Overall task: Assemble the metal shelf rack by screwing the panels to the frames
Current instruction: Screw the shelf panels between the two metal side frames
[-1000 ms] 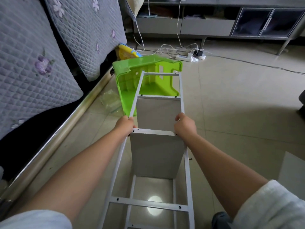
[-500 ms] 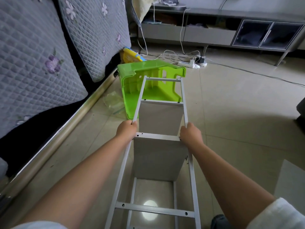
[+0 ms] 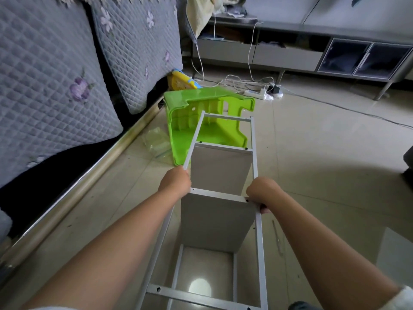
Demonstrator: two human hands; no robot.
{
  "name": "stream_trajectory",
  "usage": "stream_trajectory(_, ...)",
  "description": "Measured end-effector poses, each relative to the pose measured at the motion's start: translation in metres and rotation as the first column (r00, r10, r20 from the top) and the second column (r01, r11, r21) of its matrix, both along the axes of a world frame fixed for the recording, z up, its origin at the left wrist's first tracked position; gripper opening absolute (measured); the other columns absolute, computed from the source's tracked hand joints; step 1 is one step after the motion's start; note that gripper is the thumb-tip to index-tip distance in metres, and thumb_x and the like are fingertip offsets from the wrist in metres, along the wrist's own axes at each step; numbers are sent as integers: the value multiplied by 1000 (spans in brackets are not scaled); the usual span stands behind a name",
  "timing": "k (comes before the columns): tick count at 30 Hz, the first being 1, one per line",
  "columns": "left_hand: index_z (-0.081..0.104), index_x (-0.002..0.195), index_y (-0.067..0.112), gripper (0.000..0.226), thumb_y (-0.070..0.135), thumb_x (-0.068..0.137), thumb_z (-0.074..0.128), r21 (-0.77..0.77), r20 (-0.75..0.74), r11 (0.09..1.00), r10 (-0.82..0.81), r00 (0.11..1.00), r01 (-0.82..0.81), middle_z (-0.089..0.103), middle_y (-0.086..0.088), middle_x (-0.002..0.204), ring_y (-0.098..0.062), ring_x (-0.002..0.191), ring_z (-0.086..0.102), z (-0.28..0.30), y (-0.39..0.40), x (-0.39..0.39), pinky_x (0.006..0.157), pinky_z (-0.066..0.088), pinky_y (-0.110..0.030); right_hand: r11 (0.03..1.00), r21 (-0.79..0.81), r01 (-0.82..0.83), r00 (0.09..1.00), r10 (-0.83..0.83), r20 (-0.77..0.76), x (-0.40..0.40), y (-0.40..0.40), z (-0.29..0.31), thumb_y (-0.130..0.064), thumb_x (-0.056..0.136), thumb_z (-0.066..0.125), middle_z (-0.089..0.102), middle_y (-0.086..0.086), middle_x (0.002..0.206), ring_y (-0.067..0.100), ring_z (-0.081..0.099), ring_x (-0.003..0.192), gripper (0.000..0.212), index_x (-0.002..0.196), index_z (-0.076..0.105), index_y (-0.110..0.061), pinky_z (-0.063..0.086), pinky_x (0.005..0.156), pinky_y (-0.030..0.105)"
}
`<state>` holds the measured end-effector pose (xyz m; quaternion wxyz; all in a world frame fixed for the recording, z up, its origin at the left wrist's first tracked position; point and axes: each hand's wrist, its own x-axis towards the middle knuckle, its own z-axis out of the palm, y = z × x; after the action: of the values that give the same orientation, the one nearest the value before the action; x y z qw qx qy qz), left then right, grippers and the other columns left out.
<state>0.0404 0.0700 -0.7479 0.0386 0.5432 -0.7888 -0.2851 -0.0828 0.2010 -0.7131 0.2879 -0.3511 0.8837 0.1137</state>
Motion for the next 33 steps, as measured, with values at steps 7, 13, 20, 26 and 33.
stream_trajectory(7, 46, 121, -1, 37, 22, 102, 24, -54, 54, 997, -50, 997, 53, 53, -21, 125, -36, 114, 51, -8, -4, -2, 86, 41, -36, 998, 54, 43, 999, -44, 14, -1, -1, -1, 3, 90, 35, 43, -4, 22, 5, 44, 21, 37, 56, 47, -6, 41, 50, 16)
stream_trajectory(13, 41, 123, 0, 38, 26, 102, 24, -44, 64, 998, -30, 998, 33, 52, -22, 125, -36, 113, 51, -10, 3, 4, 84, 40, -37, 913, -301, 275, 960, -247, 130, -8, 6, -22, -6, 92, 39, 43, 5, 65, 14, 44, 52, 33, 60, 34, -14, 47, 59, 24)
stream_trajectory(20, 22, 146, 22, 107, 85, 63, 44, -115, 340, 522, -779, 527, 845, 16, 0, 152, -16, 141, 14, 16, 23, 9, 114, 12, -36, 966, -95, 238, 969, -230, 91, -2, 1, -12, 2, 88, 40, 46, -1, 27, 6, 44, 22, 36, 55, 46, -8, 41, 48, 17)
stream_trajectory(26, 45, 98, 17, 38, 36, 78, 71, -33, 386, 544, -767, 513, 838, 58, -4, 112, -23, 103, 54, 10, 25, 6, 74, 38, -28, 892, -287, 348, 935, -309, 174, -11, 5, -29, -6, 91, 38, 43, 5, 62, 15, 44, 50, 30, 61, 37, -12, 41, 39, 21)
stream_trajectory(33, 46, 69, 16, 31, 37, 88, 57, -136, 528, 512, -687, 499, 848, 61, -11, 103, -30, 99, 56, 11, 13, 3, 72, 41, -32, 900, -229, 370, 927, -343, 150, -12, 3, -27, -5, 86, 36, 43, 9, 68, 27, 53, 74, 22, 64, 39, -8, 48, 74, 33)
